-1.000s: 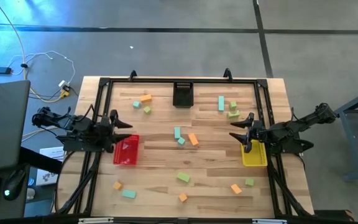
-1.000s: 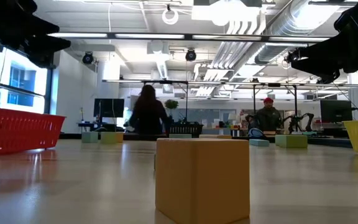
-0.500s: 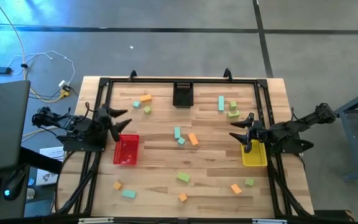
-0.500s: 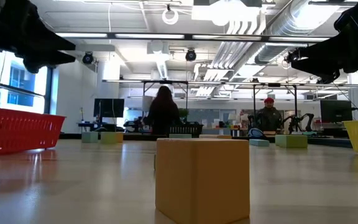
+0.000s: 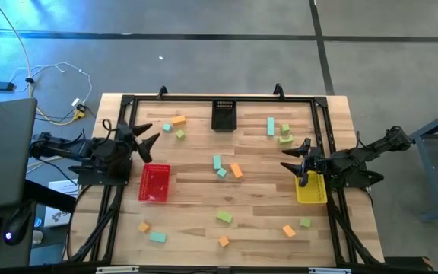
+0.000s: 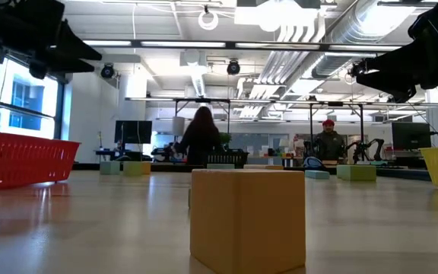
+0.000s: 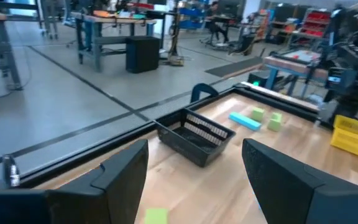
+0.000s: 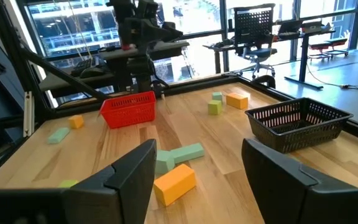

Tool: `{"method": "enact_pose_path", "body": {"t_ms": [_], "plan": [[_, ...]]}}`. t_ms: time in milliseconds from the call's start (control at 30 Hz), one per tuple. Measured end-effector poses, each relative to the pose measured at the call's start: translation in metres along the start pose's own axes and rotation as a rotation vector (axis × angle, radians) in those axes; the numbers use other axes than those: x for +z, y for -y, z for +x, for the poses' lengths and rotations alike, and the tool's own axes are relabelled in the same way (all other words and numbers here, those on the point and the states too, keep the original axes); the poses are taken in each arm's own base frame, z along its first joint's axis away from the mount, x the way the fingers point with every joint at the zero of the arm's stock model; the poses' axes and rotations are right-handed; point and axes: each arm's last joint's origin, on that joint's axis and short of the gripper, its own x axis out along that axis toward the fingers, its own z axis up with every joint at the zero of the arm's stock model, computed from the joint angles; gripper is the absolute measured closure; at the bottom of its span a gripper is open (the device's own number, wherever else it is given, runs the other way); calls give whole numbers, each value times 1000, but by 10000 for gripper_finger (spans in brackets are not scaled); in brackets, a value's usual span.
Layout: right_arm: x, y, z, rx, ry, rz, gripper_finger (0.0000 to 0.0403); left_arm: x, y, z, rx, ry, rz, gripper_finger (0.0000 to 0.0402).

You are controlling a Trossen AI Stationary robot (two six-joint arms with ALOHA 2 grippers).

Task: Sort & place blocks by color
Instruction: Put the blue block into the red bin

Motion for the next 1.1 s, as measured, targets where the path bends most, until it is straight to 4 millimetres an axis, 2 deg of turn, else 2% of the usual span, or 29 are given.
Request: {"method": "enact_pose_path", "body": {"t_ms": [200, 567, 800, 1100], "plan": [[0, 0, 0, 1, 3, 66, 179, 13, 3, 15, 79, -86, 55, 151], [0, 0, 0, 1, 3, 160, 179, 23, -4, 49, 168, -298, -11, 151], [0, 0, 0, -5, 4, 158, 179, 20, -12, 72, 222, -403, -93, 151], [0, 1, 0, -25, 7, 151, 179, 7, -24, 91, 295, -536, -163, 151]]}}
